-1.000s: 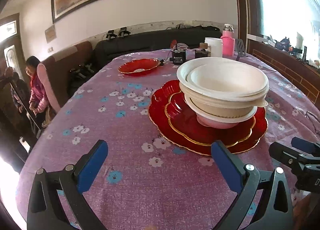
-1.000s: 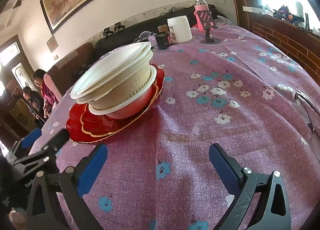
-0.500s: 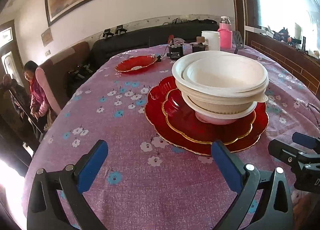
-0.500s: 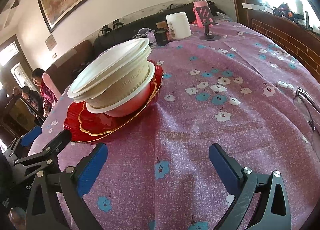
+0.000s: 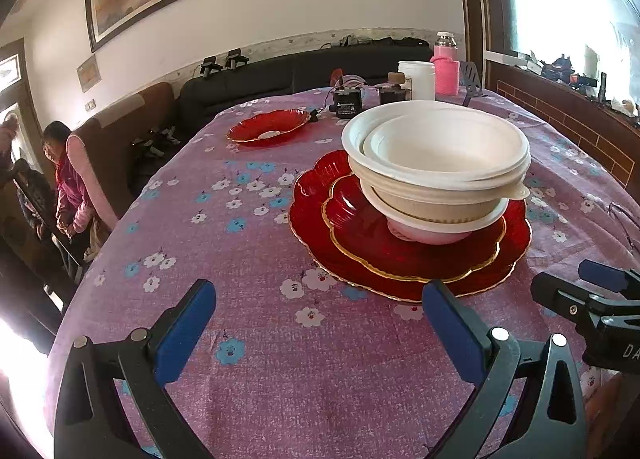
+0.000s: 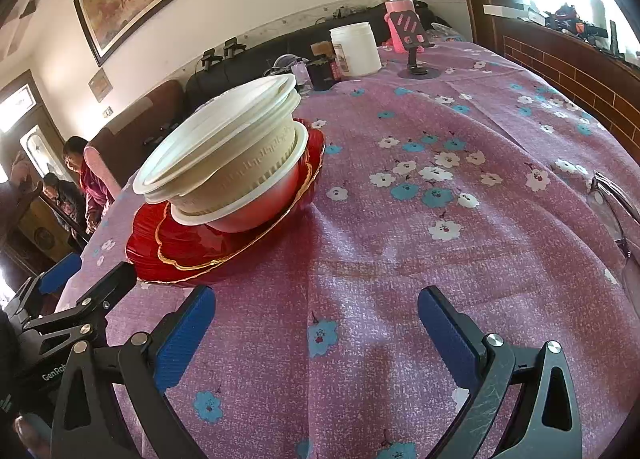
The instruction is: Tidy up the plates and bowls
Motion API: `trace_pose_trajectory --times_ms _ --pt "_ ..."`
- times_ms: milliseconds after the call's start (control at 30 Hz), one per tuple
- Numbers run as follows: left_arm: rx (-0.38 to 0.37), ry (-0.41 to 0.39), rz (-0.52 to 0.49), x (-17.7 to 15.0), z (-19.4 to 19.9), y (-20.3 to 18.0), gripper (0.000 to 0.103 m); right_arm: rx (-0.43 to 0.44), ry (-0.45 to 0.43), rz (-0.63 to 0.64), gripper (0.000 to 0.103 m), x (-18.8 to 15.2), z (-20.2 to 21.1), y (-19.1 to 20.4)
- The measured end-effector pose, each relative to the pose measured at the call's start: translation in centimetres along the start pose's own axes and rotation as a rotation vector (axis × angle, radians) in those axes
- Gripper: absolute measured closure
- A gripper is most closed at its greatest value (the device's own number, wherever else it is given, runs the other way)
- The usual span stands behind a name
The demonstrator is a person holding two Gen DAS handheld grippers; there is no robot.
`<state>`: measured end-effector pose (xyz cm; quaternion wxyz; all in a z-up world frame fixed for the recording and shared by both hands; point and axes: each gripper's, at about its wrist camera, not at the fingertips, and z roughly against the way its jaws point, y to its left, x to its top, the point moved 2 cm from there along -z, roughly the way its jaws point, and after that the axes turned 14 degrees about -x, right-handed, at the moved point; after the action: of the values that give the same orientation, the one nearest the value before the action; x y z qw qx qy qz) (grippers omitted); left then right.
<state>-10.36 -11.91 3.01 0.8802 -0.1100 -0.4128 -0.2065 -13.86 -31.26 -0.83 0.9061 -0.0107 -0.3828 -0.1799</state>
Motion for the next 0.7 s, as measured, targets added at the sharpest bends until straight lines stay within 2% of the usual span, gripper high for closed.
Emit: trace_pose_trajectory --times_ms 700 --pt "0.02 0.014 -0.019 -0.04 0.02 -0.33 0.0 -0.003 0.002 -0.001 0.001 -0.08 0.03 -0.08"
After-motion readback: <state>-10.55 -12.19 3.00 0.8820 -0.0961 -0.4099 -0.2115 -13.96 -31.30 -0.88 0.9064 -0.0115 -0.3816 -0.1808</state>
